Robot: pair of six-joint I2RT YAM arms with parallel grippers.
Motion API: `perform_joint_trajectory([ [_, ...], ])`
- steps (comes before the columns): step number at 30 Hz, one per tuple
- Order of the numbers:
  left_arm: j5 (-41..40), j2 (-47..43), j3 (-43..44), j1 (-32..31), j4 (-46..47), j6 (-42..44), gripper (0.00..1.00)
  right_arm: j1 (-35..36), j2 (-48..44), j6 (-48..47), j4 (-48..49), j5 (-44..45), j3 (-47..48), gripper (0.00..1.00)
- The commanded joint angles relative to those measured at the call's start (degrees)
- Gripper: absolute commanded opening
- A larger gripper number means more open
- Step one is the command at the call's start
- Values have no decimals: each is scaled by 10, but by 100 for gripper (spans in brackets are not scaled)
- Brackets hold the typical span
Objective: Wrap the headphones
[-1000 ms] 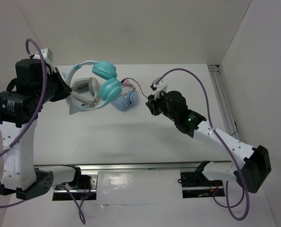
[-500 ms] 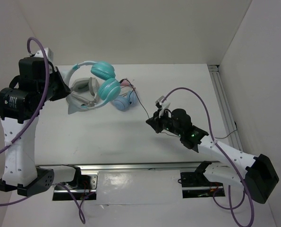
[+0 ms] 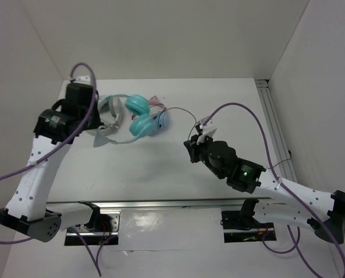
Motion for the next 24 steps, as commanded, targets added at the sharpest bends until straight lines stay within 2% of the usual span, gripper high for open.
perform_joint_trajectory([
  [1,-21,-19,-95,-90,147,59,0,33,-34,33,-113,207,88,0],
  [2,-42,-30,-123,-115,195,71,0,38,-34,38,-128,207,122,0],
  [3,-95,-36,-146,-169,211,82,0,38,-34,38,-137,207,135,0],
  [5,-152,-36,-191,-217,231,111,0,45,-34,26,-164,179,174,0],
  [6,-212,-24,-200,-259,236,117,0,45,-34,19,-173,171,185,0],
  [11,-295,34,-223,-366,231,173,0,45,-12,-12,-229,153,236,0],
  [12,-315,44,-229,-403,216,173,0,45,-12,-17,-241,153,244,0],
  [13,-355,53,-229,-417,200,167,0,45,-6,-17,-261,159,250,0],
  [15,-365,70,-229,-441,192,161,0,45,-6,-25,-276,159,261,0],
  [18,-322,76,-234,-474,186,161,0,45,-6,-45,-288,151,267,0],
  [21,-297,65,-254,-514,205,191,0,45,-12,-69,-293,111,273,0],
  [24,-291,60,-254,-522,205,198,0,45,-12,-96,-298,47,273,0],
])
